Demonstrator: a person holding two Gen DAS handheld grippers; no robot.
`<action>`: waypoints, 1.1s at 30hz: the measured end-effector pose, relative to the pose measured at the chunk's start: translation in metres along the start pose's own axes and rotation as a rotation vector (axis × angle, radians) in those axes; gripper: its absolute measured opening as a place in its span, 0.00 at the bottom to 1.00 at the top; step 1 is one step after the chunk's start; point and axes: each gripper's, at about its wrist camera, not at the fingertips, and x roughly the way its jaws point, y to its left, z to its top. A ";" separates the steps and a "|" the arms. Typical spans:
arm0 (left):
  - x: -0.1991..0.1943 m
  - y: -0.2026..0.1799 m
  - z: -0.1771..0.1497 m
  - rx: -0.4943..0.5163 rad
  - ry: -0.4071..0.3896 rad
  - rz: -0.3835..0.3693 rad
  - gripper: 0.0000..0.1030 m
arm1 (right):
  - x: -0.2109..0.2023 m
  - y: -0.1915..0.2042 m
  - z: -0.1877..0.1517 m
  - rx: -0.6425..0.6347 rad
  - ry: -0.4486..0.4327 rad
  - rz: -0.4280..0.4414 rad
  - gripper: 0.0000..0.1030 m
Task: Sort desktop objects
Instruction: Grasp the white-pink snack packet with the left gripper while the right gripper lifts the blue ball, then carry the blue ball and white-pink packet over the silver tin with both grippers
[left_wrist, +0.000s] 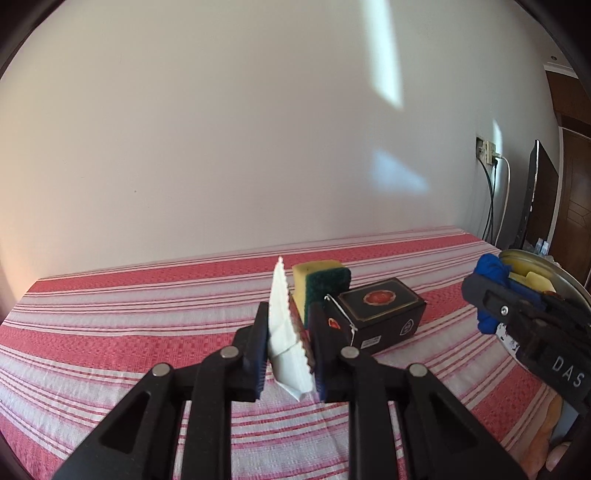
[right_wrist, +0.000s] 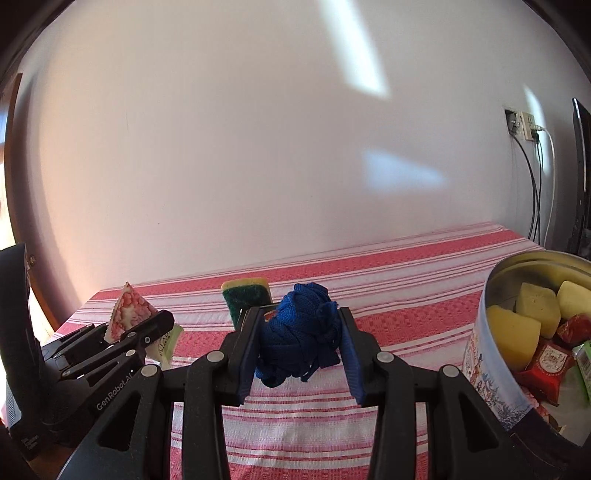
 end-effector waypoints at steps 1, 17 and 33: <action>-0.001 -0.001 0.000 0.000 -0.006 0.006 0.18 | -0.003 0.001 0.000 -0.010 -0.016 -0.012 0.42; -0.016 -0.026 -0.001 0.008 -0.077 0.043 0.18 | -0.043 -0.014 -0.005 -0.072 -0.132 -0.123 0.42; -0.018 -0.063 0.000 0.019 -0.107 0.070 0.18 | -0.087 -0.049 -0.006 -0.069 -0.247 -0.218 0.42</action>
